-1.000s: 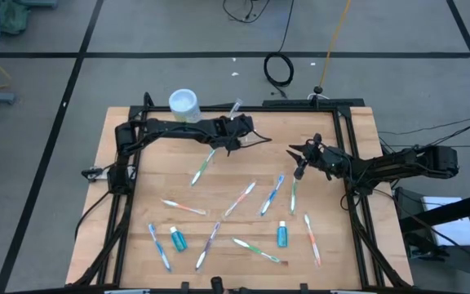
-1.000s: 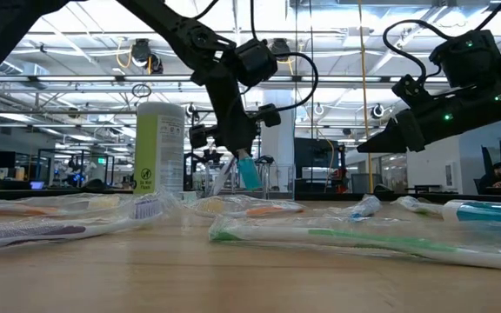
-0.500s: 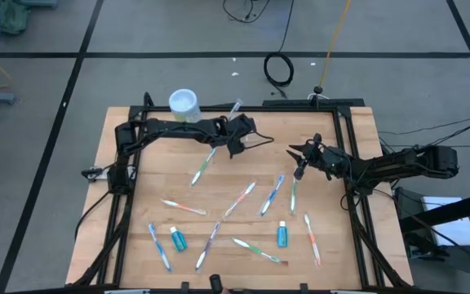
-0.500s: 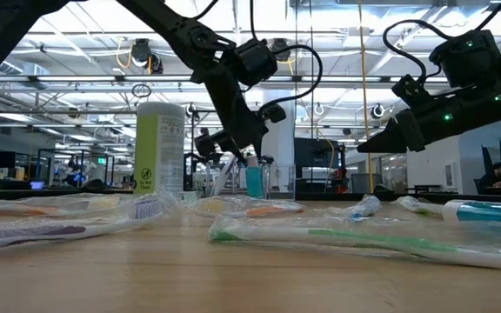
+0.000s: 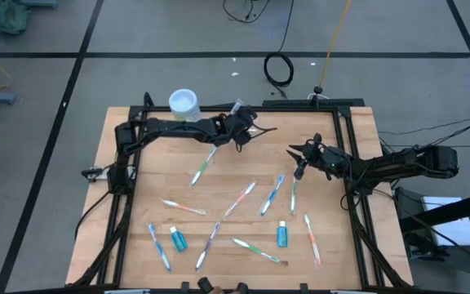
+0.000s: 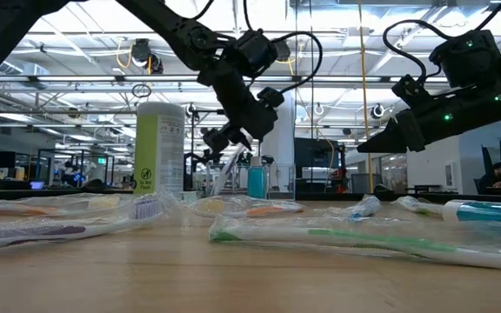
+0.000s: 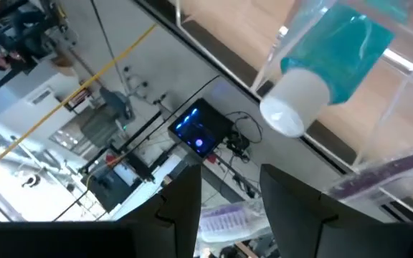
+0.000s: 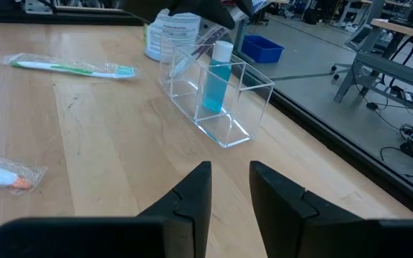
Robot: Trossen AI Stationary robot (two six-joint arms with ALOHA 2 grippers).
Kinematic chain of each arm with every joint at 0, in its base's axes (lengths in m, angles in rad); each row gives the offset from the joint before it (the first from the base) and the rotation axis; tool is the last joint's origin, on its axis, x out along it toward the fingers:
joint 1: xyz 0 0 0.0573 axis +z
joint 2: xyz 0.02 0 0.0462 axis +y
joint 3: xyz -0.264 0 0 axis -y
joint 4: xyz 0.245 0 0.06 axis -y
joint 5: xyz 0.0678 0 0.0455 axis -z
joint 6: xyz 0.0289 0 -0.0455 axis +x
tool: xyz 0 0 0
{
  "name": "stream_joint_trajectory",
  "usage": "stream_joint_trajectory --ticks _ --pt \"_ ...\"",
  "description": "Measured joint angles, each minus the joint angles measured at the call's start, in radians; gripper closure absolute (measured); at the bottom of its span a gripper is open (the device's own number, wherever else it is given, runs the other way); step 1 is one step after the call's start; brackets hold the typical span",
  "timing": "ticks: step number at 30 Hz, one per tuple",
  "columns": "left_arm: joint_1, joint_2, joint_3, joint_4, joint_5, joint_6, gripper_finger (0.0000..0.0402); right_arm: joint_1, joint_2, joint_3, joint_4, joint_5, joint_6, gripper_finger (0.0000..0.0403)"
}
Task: Pick & Place toothbrushing station
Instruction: Put the top right green toothbrush into the transparent organizer
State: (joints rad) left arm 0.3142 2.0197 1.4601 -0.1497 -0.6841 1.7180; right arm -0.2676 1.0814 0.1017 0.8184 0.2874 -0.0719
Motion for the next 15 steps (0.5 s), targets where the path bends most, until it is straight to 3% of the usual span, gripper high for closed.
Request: stream_joint_trajectory --ticks 7,15 --pt "-0.011 -0.058 0.0 -0.031 -0.062 -0.143 0.0252 0.0 0.0 0.0 0.002 -0.004 0.0 0.0316" --pt "0.018 -0.281 0.0 -0.17 -0.016 -0.509 0.0252 0.0 0.0 0.0 0.023 -0.004 0.003 0.0316"
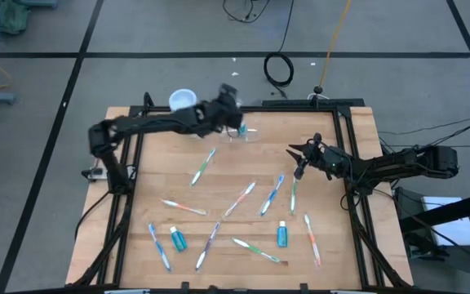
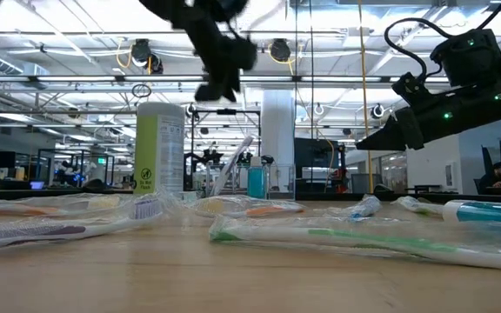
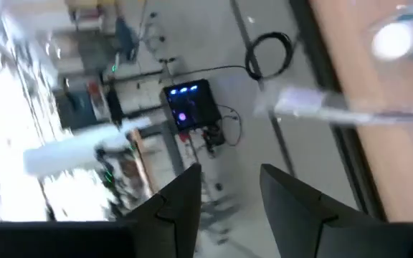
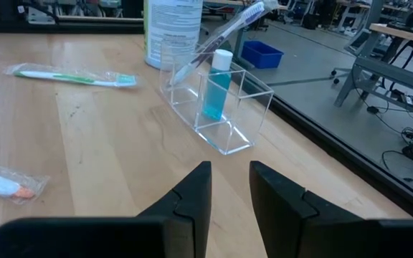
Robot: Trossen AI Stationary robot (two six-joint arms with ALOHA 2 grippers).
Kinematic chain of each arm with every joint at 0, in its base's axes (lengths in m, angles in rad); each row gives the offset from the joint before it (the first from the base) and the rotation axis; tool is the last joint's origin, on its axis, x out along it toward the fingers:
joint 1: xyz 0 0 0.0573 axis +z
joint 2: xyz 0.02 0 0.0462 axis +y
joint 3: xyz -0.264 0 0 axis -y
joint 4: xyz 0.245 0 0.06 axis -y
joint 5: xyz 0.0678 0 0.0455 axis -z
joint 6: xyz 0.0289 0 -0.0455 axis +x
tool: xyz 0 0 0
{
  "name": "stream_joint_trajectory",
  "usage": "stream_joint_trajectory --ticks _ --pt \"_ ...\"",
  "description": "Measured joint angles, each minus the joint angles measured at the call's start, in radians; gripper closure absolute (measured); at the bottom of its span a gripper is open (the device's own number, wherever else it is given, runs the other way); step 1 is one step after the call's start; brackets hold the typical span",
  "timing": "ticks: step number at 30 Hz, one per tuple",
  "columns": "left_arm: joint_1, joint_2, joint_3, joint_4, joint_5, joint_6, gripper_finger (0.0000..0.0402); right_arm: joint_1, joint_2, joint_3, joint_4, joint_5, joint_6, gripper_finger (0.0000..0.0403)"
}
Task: Pick & Place toothbrushing station
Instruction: Put the top right green toothbrush into the transparent organizer
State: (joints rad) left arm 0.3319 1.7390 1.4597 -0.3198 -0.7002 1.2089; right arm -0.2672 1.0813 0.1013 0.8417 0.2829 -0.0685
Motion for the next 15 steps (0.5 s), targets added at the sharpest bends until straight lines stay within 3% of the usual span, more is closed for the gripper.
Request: stream_joint_trajectory --ticks 4,9,12,15 --pt "0.023 -0.14 0.0 -0.093 0.038 -0.27 0.0252 0.0 0.0 0.0 0.0 0.0 0.011 0.0316" --pt "0.046 -0.299 0.001 -0.331 0.041 -0.842 0.0252 0.0 0.0 0.0 0.003 0.001 0.055 0.0316" --pt "0.06 -0.366 0.001 -0.59 0.181 -1.169 0.0252 0.0 0.0 0.0 0.008 0.0 0.059 0.0316" --pt "0.05 -0.4 -0.019 -0.804 0.35 -1.331 0.0252 0.0 0.0 0.0 0.013 0.0 0.078 0.0316"
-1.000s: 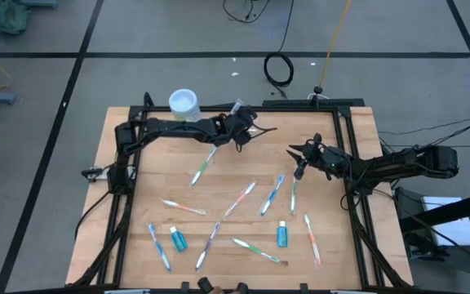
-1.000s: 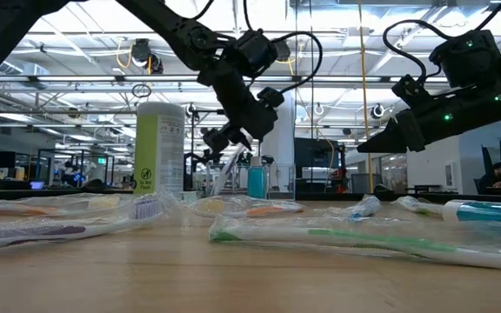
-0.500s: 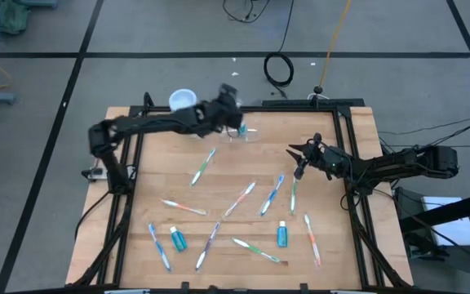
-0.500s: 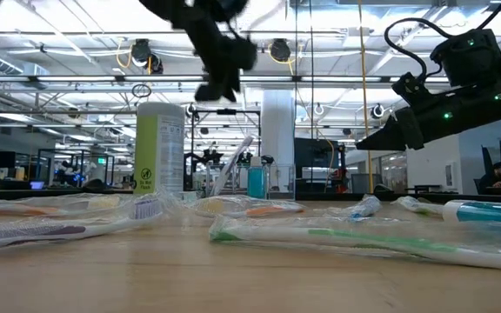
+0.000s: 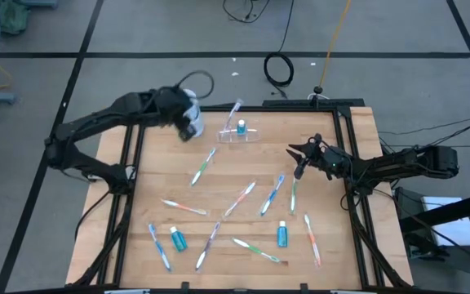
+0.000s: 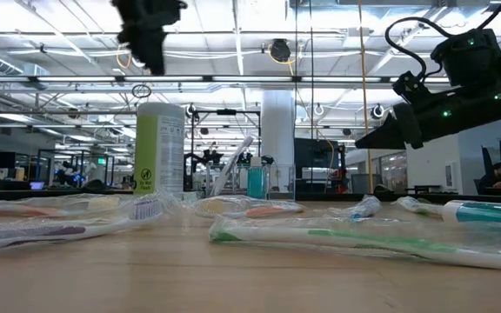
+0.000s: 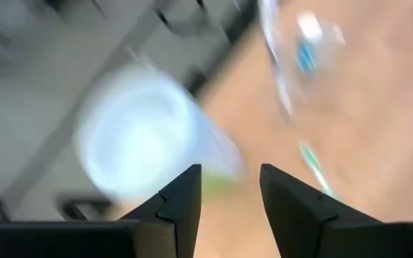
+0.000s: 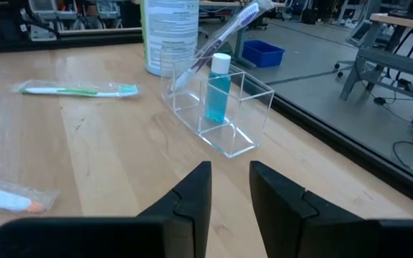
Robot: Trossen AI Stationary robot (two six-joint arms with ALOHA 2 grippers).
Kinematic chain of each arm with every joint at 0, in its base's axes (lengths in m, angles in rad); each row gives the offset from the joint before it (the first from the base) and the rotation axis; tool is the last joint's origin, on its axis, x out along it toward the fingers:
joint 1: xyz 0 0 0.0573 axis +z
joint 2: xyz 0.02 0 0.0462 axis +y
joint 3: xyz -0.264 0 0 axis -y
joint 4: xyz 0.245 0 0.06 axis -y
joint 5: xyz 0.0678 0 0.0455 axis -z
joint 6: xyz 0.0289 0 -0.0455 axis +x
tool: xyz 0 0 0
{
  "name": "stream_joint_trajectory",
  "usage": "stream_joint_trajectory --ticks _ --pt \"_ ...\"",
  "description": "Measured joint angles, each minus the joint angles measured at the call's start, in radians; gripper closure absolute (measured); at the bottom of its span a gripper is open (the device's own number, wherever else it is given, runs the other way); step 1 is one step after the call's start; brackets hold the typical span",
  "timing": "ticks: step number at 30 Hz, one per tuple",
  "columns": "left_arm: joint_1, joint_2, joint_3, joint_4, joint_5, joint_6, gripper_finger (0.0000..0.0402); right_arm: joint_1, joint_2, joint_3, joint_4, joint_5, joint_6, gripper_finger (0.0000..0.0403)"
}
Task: Pick & Place toothbrushing station
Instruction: Put the top right green toothbrush into the transparent organizer
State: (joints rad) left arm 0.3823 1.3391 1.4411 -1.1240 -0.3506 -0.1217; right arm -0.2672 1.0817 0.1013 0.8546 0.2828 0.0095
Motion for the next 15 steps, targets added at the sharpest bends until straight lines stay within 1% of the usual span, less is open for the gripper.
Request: stream_joint_trajectory --ticks 2,6,10,15 --pt "-0.028 -0.016 -0.051 -0.039 0.027 -0.048 0.0252 0.0 0.0 0.0 0.002 0.0 0.007 0.0316" --pt "-0.088 -0.064 -0.217 0.017 0.008 -0.084 0.0252 0.0 0.0 0.0 -0.001 -0.026 0.001 0.0316" --pt "-0.141 -0.091 -0.439 0.245 -0.011 -0.164 0.0252 0.0 0.0 0.0 0.001 -0.1 0.001 0.0316" --pt "-0.202 -0.093 -0.672 0.593 0.074 -0.181 0.0252 0.0 0.0 0.0 0.001 -0.218 0.016 0.0316"
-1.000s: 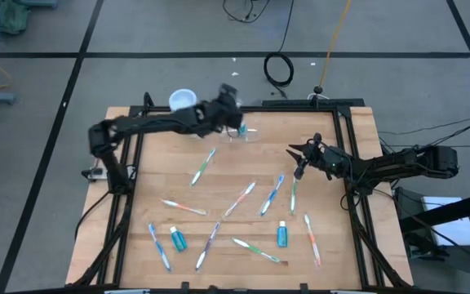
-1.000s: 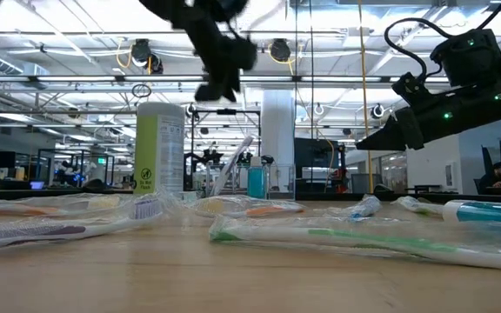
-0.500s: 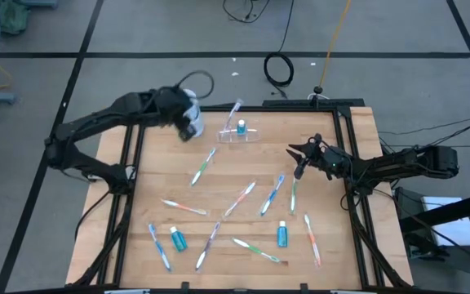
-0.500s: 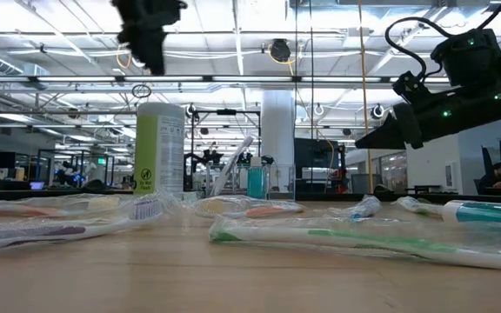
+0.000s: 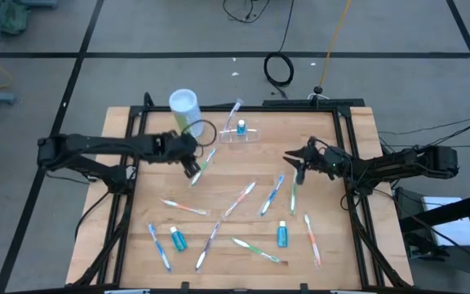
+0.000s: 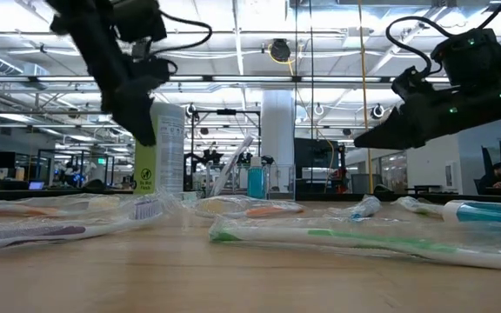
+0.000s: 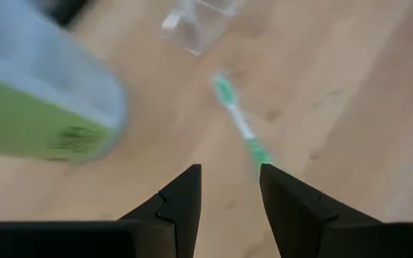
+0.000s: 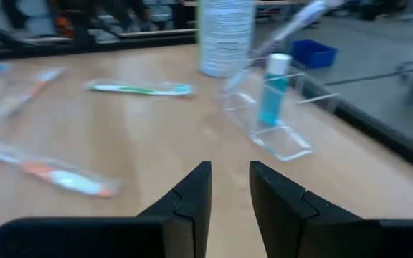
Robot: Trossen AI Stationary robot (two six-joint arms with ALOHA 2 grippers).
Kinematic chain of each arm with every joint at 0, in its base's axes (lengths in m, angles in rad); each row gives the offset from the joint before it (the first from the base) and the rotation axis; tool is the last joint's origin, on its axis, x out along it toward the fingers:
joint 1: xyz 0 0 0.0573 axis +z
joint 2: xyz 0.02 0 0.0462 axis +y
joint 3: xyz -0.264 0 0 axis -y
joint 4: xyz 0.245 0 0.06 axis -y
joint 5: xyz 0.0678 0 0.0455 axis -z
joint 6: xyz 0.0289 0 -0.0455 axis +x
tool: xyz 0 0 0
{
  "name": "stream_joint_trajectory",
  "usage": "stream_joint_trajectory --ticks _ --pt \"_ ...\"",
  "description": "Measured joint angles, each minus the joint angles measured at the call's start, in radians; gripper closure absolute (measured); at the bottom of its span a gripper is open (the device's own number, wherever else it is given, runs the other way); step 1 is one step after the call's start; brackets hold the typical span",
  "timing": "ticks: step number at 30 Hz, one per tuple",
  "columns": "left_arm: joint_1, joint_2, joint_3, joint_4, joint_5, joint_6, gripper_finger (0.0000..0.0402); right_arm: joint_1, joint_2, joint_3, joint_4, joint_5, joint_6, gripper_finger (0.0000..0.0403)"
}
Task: Pick & Place toothbrushing station
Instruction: Put the top right green toothbrush into the transparent organizer
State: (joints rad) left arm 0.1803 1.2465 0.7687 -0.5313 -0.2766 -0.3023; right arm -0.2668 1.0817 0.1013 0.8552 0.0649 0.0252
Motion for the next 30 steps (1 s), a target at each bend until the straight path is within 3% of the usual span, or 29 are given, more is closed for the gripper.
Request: stream_joint_trajectory --ticks 3,7,11,19,25,30 --pt "-0.028 0.01 -0.102 0.207 0.055 -0.015 0.0252 0.001 0.0 0.0 0.009 -0.052 0.043 0.0316" --pt "-0.045 0.009 -0.176 0.333 0.066 -0.004 0.0252 0.001 0.0 0.0 0.009 -0.02 0.081 0.0308" --pt "-0.039 0.008 -0.185 0.354 0.067 0.01 0.0252 0.0 0.0 0.0 -0.013 0.041 0.099 0.0283" --pt "-0.03 0.008 -0.185 0.379 0.066 0.013 0.0252 0.0 0.0 0.0 -0.134 0.035 0.245 0.0228" --pt "-0.03 0.008 -0.185 0.379 0.066 0.049 0.0252 0.0 -0.016 0.0 -0.21 0.001 0.3 0.0225" --pt "-0.03 0.008 -0.185 0.379 0.066 0.056 0.0252 0.0 -0.067 0.0 -0.381 0.039 0.408 0.023"
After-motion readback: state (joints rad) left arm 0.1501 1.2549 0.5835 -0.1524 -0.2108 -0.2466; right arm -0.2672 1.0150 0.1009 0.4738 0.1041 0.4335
